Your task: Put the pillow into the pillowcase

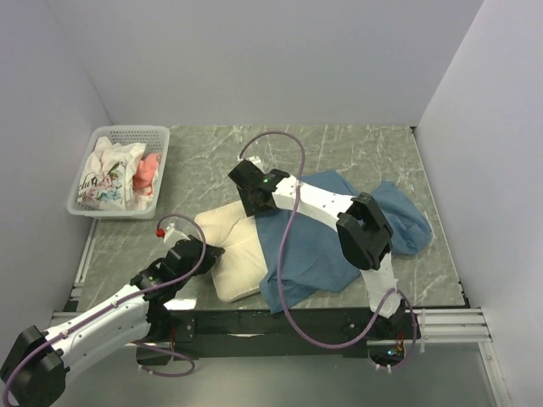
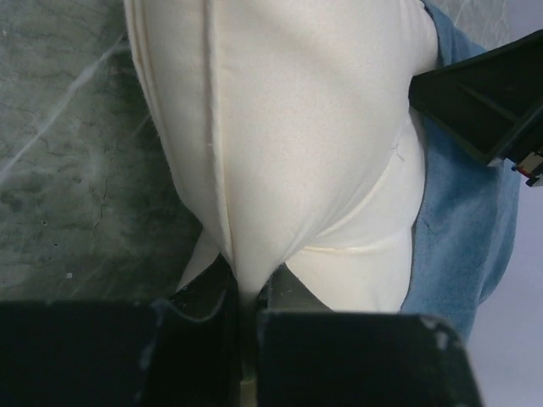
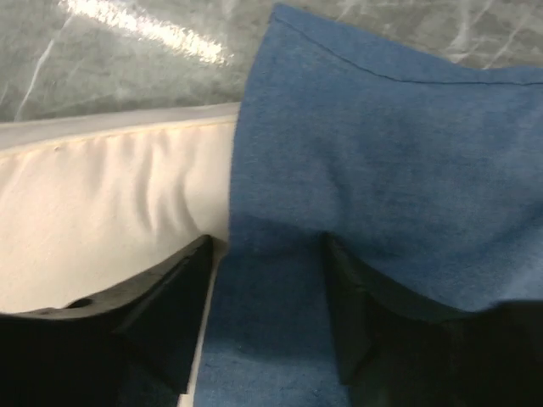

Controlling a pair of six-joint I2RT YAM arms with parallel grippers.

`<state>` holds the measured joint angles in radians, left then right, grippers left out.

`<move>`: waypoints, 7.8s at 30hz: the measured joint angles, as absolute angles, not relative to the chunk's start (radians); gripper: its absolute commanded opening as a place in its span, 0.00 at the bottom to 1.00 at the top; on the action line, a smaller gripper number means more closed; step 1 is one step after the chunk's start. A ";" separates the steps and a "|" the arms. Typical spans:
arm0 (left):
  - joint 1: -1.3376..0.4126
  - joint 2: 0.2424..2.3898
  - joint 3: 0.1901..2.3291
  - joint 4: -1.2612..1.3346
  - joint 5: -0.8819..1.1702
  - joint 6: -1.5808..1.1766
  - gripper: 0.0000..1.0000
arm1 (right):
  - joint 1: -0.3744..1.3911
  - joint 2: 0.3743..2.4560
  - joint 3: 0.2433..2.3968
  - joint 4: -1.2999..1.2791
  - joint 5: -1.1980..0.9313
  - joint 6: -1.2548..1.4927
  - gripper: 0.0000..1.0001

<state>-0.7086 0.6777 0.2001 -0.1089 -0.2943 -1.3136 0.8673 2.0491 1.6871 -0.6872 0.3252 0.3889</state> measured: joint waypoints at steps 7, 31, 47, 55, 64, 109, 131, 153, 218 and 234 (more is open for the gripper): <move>-0.709 0.675 0.200 -0.113 -0.287 -1.313 0.01 | 0.837 2.062 1.732 -0.715 0.378 0.386 0.13; -0.729 0.779 0.385 -0.062 -0.351 -1.230 0.01 | 1.173 1.917 2.313 -0.971 0.416 0.396 0.00; -0.740 0.612 0.667 -0.384 -0.681 -1.110 0.01 | 1.171 1.522 1.877 -0.819 0.419 0.418 0.00; -0.740 0.569 0.496 -0.272 -0.756 -1.076 0.04 | 1.486 1.187 1.093 -0.517 0.394 0.586 0.00; -0.740 0.463 0.326 -0.115 -0.776 -1.069 0.01 | 1.634 1.151 0.997 -0.508 0.423 0.731 0.62; -0.738 0.488 0.406 -0.039 -0.449 -0.828 0.01 | 0.854 1.946 1.853 -0.630 0.229 0.208 0.00; -0.739 0.852 1.197 -0.194 -0.417 -0.740 0.68 | 0.601 1.553 2.364 -0.815 -0.419 0.569 0.00; -0.740 0.521 1.131 -0.454 -0.863 -1.065 0.84 | 0.469 1.475 2.198 -0.645 -0.855 0.833 0.00; -0.371 1.012 0.560 0.278 0.370 -1.306 0.84 | 0.198 1.681 2.223 -0.412 -0.854 1.050 0.00; -0.537 1.309 0.736 0.421 0.225 -1.387 0.58 | 0.195 1.585 2.060 -0.395 -0.851 1.033 0.00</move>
